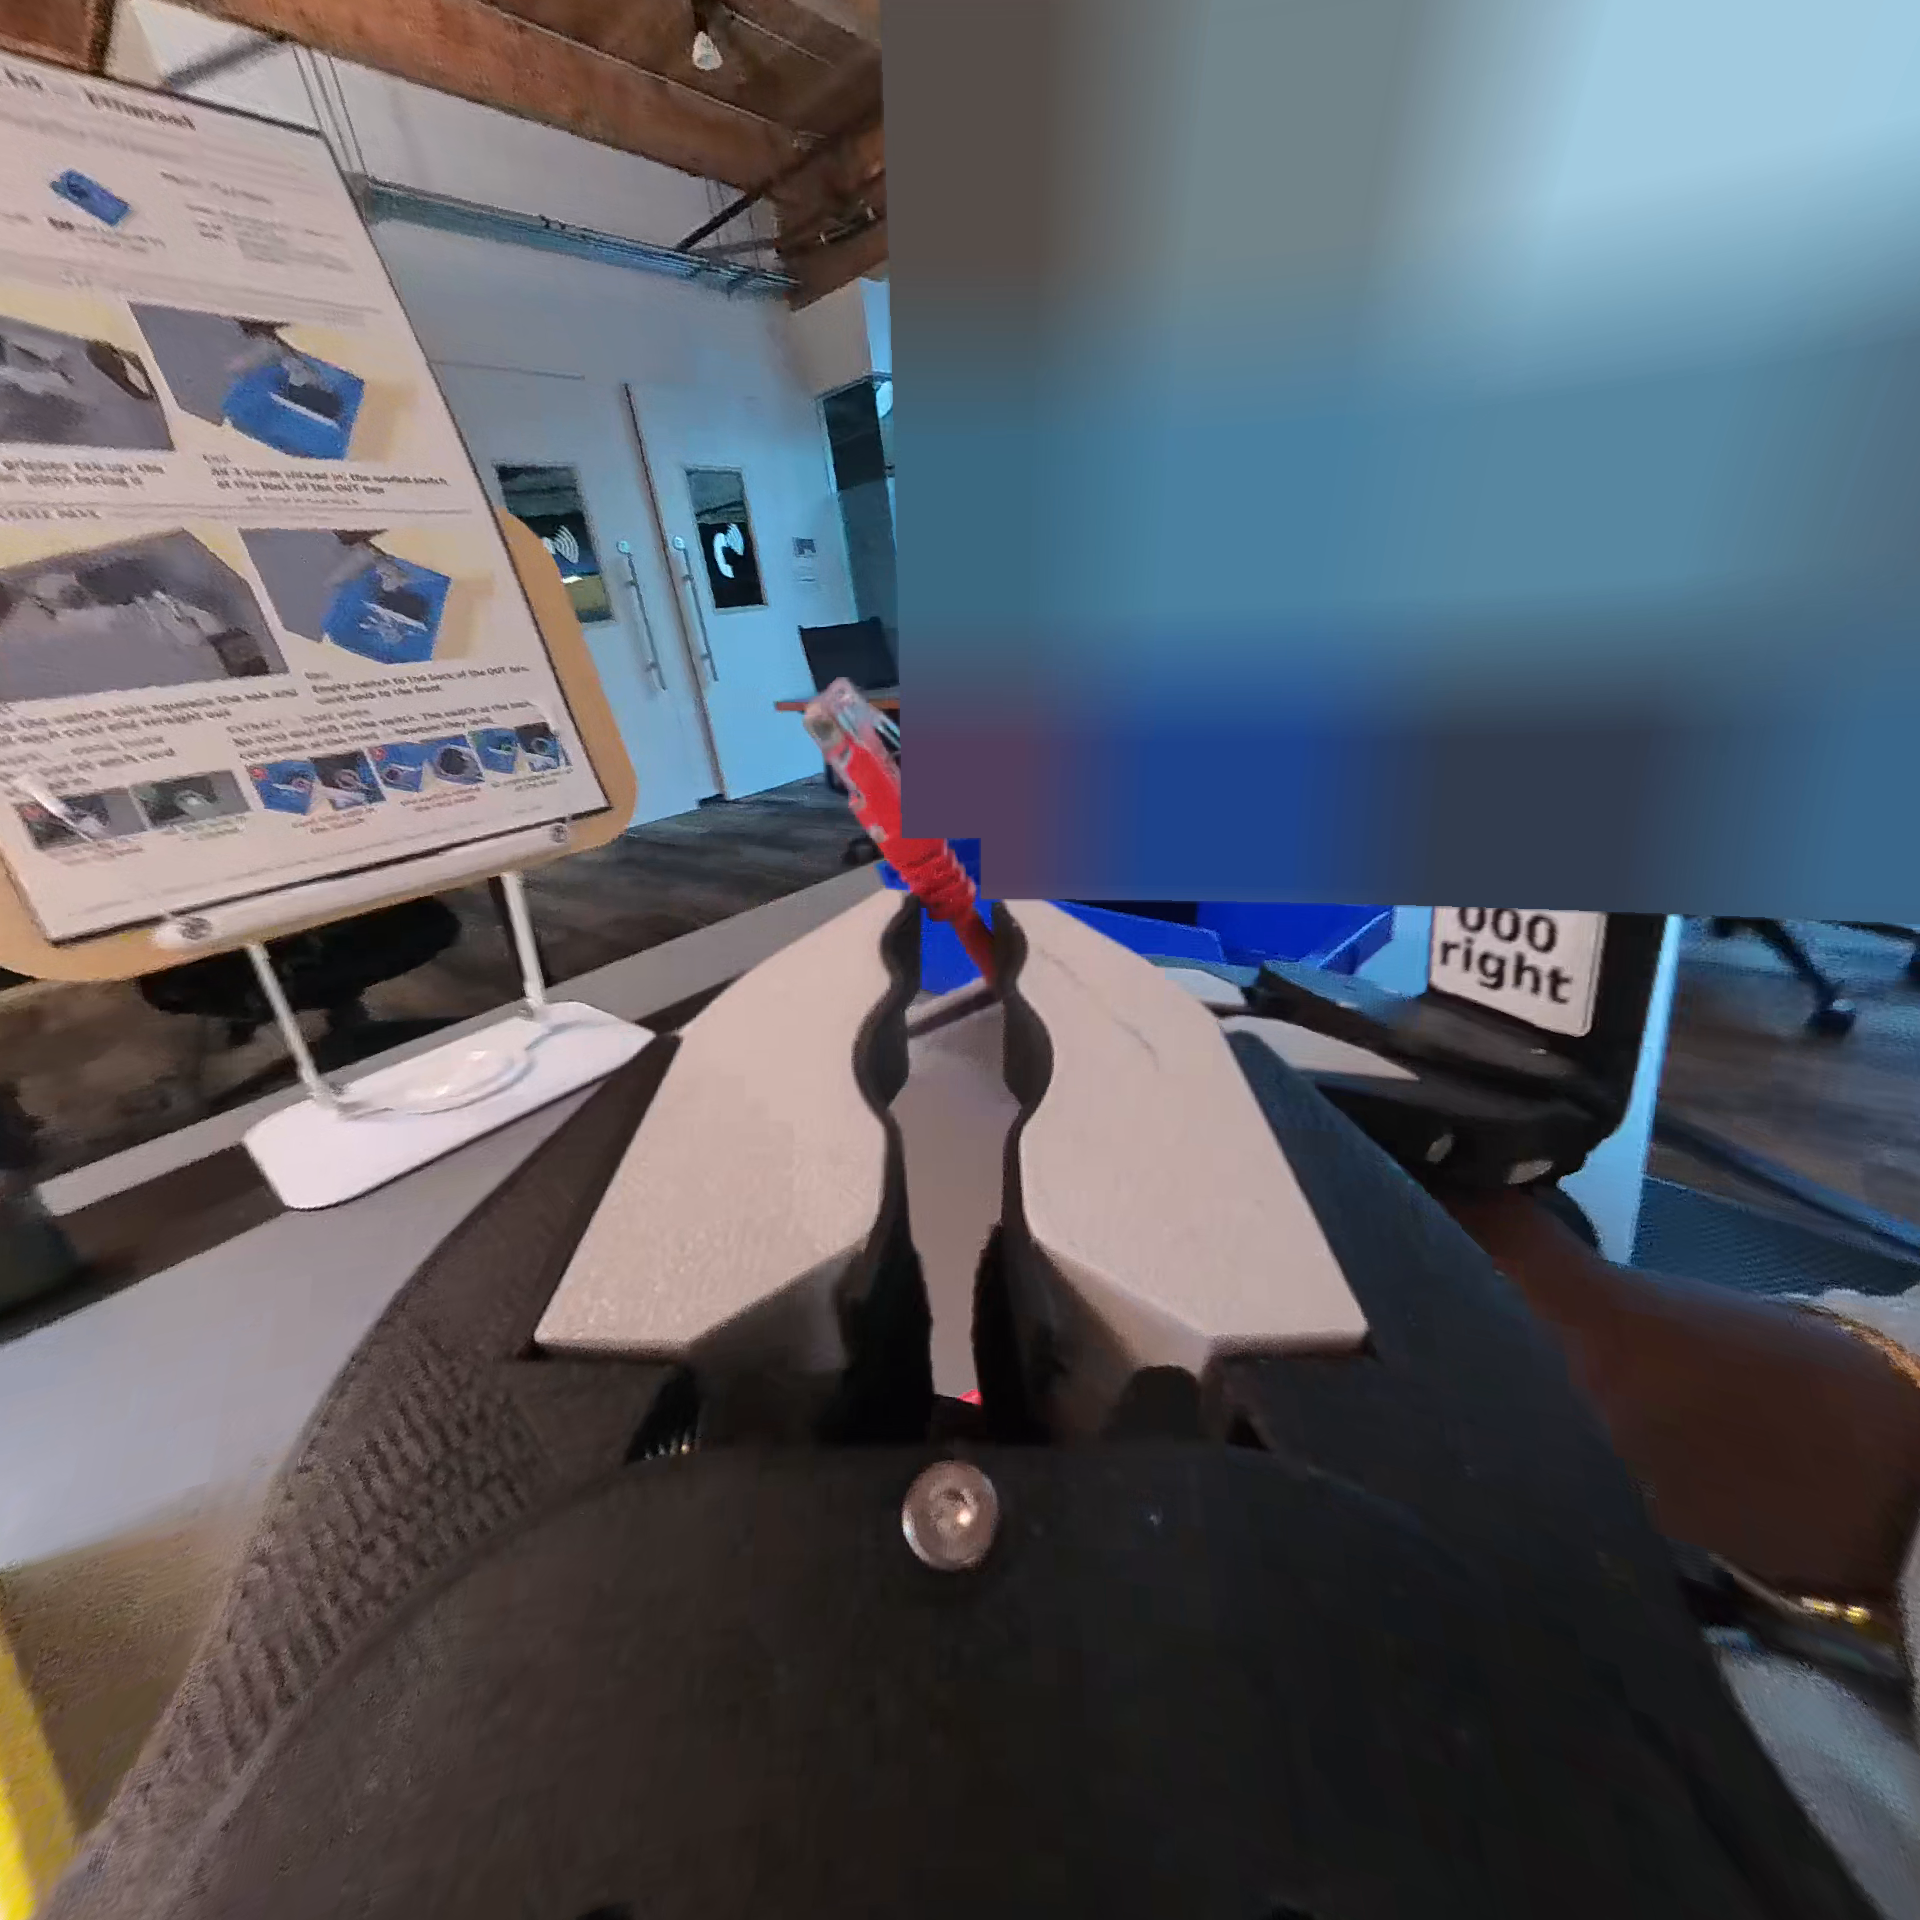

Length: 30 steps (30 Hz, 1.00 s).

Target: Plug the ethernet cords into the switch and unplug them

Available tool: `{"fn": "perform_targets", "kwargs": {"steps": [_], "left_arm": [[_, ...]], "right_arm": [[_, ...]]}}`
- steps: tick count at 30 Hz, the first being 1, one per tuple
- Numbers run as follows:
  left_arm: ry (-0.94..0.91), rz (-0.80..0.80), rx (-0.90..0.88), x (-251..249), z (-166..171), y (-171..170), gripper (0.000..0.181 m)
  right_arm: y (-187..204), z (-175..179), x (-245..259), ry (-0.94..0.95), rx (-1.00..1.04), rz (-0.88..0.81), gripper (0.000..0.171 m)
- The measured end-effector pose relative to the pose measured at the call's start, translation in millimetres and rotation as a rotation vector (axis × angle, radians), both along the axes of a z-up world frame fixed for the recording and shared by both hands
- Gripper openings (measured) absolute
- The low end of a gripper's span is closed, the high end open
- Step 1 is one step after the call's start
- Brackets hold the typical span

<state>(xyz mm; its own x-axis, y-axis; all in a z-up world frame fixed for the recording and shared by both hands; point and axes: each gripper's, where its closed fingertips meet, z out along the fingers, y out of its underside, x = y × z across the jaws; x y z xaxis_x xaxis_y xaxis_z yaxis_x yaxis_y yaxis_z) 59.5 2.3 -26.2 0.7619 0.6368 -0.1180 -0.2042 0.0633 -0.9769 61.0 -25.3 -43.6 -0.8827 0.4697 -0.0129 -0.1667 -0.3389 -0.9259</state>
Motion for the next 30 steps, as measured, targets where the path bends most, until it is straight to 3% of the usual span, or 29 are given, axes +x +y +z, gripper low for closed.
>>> {"fn": "perform_targets", "kwargs": {"steps": [3, 5, 8, 12, 18, 19, 21, 25, 28, 30], "left_arm": [[-0.026, -0.077, 0.007, 6, 1, -1, 0.01], [-0.086, -0.163, -0.018, 13, -1, -4, 0.008], [-0.119, -0.148, -0.196, 13, -16, -20, 0.008], [-0.198, -0.225, -0.425, 28, -45, -28, 0.008], [-0.227, -0.323, -0.589, 45, -70, -20, 0.008], [-0.23, -0.337, -0.619, 47, -74, -19, 0.008], [-0.235, -0.348, -0.649, 49, -79, -17, 0.008], [-0.051, -0.188, -0.577, 26, -60, -17, 0.016], [0.281, 0.043, -0.45, 10, -18, -13, 0.059], [0.385, 0.171, -0.505, 2, -13, -11, 0.068]], "right_arm": [[-6, -1, 9, 0.044, 0.021, 0.053, 0.007], [-11, -4, 24, 0.083, 0.064, 0.189, 0.024], [1, 0, 35, 0.065, 0.038, 0.334, 0.035], [21, 13, 31, 0.034, -0.03, 0.351, 0.032], [-1, -18, 49, 0.015, 0.206, 0.495, 0.039], [-3, -23, 49, -0.001, 0.228, 0.506, 0.037], [-4, -27, 52, -0.001, 0.245, 0.532, 0.017], [6, -12, 27, -0.128, 0.066, 0.441, 0.014], [24, 6, 1, -0.313, -0.248, 0.425, 0.013], [30, 7, -9, -0.415, -0.39, 0.449, 0.013]]}}
